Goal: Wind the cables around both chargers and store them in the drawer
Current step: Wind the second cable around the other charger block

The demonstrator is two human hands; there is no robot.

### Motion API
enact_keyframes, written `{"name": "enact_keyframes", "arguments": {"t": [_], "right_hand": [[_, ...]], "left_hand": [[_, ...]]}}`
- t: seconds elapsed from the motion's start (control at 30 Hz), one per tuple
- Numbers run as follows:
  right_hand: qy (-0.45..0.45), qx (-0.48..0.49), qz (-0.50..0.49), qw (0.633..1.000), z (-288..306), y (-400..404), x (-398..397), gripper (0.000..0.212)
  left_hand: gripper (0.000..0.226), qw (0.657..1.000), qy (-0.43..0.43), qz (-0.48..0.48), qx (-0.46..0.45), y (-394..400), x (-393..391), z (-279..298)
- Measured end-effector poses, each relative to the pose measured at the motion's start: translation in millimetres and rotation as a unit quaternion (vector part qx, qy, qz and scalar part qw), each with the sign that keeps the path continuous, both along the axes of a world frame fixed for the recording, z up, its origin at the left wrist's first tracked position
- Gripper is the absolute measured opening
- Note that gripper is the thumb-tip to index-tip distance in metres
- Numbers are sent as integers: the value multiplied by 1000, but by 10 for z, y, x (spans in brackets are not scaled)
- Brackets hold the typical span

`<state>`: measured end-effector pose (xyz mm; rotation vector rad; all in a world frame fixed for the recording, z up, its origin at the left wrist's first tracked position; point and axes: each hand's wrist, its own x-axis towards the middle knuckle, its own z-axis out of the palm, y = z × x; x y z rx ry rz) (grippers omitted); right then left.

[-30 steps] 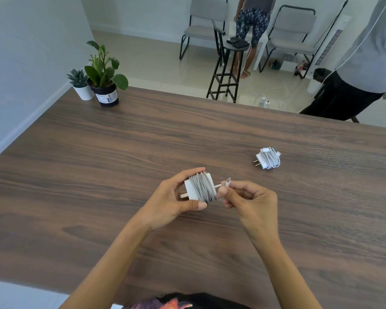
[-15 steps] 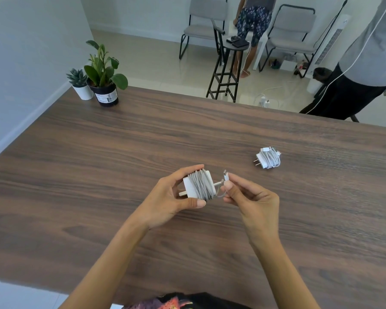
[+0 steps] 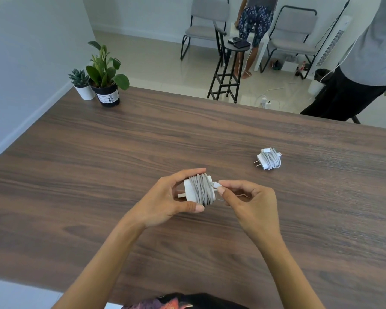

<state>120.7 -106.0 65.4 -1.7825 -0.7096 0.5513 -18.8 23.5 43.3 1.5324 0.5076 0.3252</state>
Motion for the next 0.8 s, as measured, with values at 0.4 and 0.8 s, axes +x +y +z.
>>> {"name": "enact_keyframes", "arguments": {"t": [0.4, 0.8], "right_hand": [[-74, -33, 42, 996, 70, 13, -5, 12], [-78, 19, 57, 995, 93, 58, 5, 23]], "left_hand": [[71, 1000, -7, 19, -12, -9, 6, -24], [73, 999, 16, 2, 38, 23, 74, 92]]}}
